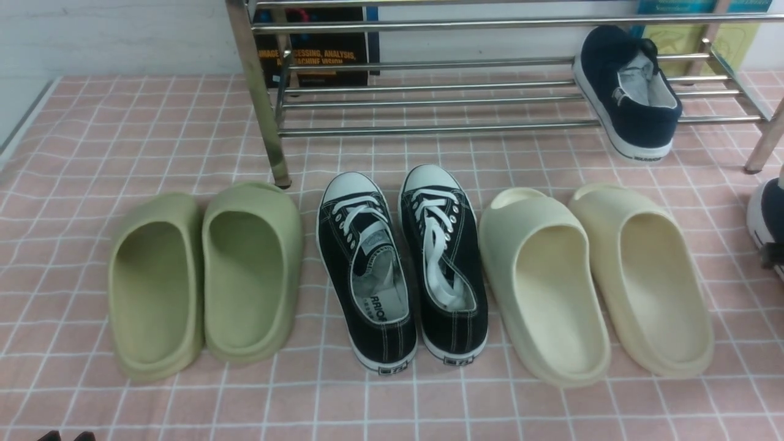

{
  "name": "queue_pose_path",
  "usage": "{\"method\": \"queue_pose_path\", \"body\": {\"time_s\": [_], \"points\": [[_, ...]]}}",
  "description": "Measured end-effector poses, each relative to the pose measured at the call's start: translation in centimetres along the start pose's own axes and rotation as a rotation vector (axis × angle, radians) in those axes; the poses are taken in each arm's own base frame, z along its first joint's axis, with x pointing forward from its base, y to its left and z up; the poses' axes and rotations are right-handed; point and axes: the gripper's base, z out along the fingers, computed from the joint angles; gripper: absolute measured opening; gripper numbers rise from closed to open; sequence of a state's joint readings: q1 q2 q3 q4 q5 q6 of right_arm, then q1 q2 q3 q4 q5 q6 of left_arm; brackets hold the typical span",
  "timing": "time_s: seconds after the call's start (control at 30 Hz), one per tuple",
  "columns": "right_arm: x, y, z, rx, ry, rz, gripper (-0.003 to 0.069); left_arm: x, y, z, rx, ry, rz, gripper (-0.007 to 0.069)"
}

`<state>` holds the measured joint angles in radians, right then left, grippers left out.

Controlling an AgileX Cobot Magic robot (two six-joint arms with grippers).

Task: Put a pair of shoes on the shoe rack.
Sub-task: Use the right arm to grab the shoe closest to it, then use the right arm to put a shoe into the shoe rack

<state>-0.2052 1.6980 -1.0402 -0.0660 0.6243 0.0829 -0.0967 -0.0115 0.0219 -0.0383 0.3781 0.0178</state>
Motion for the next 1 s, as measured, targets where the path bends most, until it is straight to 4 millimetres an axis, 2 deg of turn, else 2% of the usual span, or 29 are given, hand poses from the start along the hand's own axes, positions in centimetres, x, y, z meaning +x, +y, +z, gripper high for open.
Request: {"method": "queue_pose_path", "body": {"time_s": [0.1,0.13,0.23,0.37,0.43,0.5,0.63,0.8,0.83,0.87,1.0], "points": [[0.5,0.8,-2.5,-0.014,0.013,-0.040,0.0006,0.0,0.0,0.0,0.000,0.000,0.000,0.0239],[0.5,0.9,-2.6,-0.014,0.013,-0.045,0.0006,0.0,0.0,0.0,0.000,0.000,0.000,0.0239],[0.5,2.8,-4.7,-0.049,0.001,-0.117,0.0006,0.0,0.0,0.0,0.000,0.000,0.000,0.0239],[-0.7,4.3,-6.1,-0.074,-0.052,-0.172,0.0006,0.0,0.0,0.0,0.000,0.000,0.000,0.0239],[-2.7,5.3,-7.1,-0.088,-0.117,-0.212,0.0006,0.0,0.0,0.0,0.000,0.000,0.000,0.0239],[-3.4,5.5,-7.3,-0.089,-0.132,-0.219,0.0006,0.0,0.0,0.0,0.000,0.000,0.000,0.0239],[-7.4,6.3,-6.8,-0.088,-0.174,-0.246,0.0006,0.0,0.0,0.0,0.000,0.000,0.001,0.0239],[-11.3,7.3,-4.2,-0.083,-0.171,-0.276,0.0006,0.0,0.0,0.0,0.000,0.000,0.001,0.0239],[-11.5,7.3,-4.4,-0.084,-0.178,-0.277,0.0006,0.0,0.0,0.0,0.000,0.000,0.001,0.0239],[-12.7,7.6,-3.4,-0.083,-0.181,-0.282,0.0006,0.0,0.0,0.0,0.000,0.000,0.001,0.0239],[-15.3,8.1,-2.7,-0.076,-0.196,-0.303,0.0006,0.0,0.0,0.0,-0.001,0.000,0.003,0.0239]]}}
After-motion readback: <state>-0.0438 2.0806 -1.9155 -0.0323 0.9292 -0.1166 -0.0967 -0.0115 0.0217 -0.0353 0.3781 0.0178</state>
